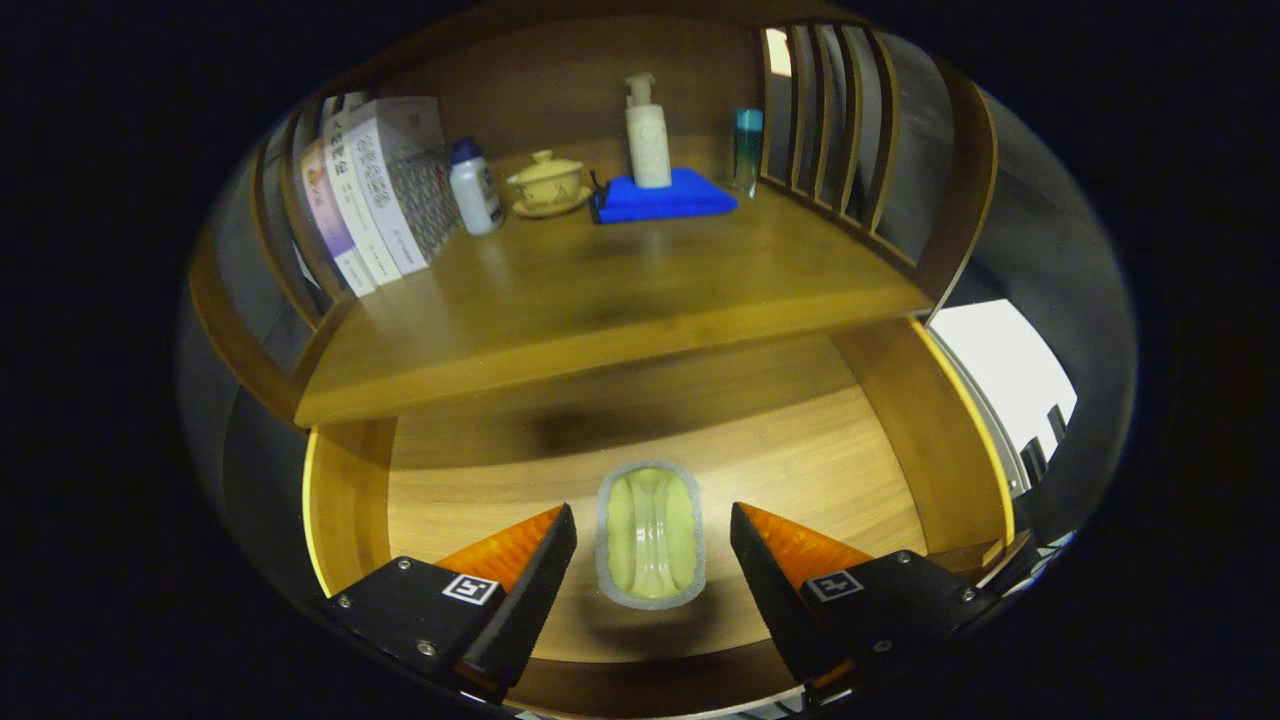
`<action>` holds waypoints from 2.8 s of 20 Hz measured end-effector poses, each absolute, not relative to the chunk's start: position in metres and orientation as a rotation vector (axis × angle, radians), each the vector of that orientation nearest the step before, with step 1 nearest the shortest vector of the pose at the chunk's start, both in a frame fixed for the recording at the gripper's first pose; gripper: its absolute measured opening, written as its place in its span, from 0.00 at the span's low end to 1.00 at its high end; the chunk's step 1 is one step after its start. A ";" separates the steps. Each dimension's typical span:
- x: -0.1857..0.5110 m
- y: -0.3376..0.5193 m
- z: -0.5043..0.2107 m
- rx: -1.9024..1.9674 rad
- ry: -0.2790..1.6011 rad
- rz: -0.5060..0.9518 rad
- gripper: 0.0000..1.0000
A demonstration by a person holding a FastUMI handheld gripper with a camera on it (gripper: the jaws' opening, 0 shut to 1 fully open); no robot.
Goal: Pull open the drawer, take out the items inside it, and place them on the countertop above the cabinet.
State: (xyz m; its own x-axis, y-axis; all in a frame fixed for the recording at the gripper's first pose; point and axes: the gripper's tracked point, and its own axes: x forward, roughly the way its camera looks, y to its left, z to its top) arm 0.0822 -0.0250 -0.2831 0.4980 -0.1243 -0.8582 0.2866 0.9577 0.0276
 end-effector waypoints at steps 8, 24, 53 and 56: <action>0.082 -0.023 -0.323 0.076 1.159 -0.193 0.69; 0.102 -0.023 -0.218 0.030 0.856 -0.151 0.11; 0.295 -0.026 -0.185 0.009 0.597 -0.031 0.70; 0.270 -0.027 -0.150 0.003 0.507 -0.055 0.97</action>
